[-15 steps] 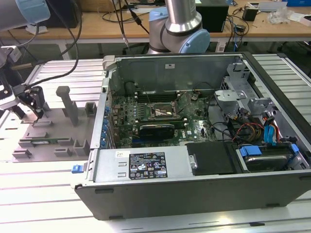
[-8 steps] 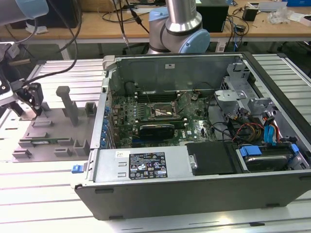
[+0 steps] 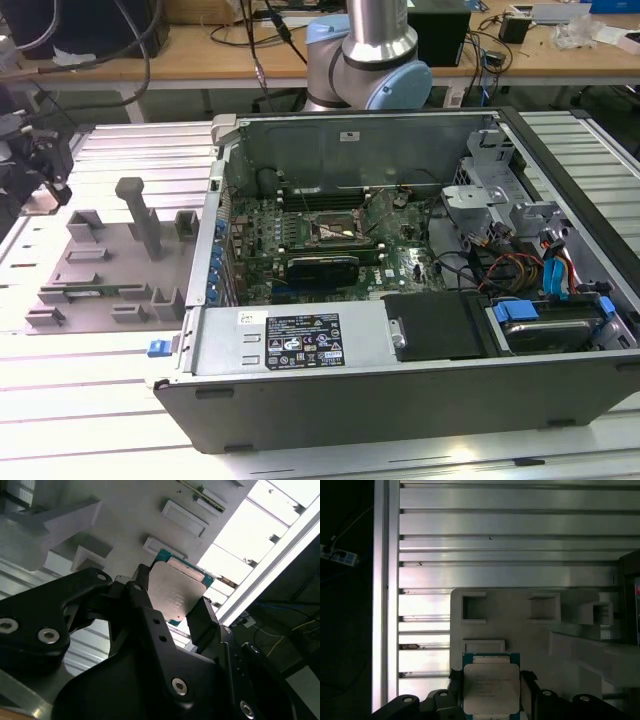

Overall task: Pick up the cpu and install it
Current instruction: 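Pick up the cpu and move it towards the insertion slot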

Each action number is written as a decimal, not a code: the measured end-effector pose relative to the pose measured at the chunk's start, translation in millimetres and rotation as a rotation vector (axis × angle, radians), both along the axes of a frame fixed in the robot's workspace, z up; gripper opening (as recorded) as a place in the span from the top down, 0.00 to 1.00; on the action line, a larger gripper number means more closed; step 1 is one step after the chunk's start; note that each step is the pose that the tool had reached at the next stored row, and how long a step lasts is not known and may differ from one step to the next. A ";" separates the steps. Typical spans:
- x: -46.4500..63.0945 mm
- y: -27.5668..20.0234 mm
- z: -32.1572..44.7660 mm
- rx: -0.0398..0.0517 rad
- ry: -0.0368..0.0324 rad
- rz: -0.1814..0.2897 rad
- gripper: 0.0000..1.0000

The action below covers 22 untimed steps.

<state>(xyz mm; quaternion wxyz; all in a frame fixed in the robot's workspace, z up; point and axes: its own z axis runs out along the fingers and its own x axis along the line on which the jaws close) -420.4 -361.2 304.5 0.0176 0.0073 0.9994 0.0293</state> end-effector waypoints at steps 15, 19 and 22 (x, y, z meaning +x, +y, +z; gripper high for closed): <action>0.0 3.5 24.6 -0.0001 0.0000 0.000 0.45; 0.0 4.6 30.5 -0.0001 0.0000 0.000 0.45; 0.0 5.4 35.2 -0.0001 -0.0001 0.000 0.45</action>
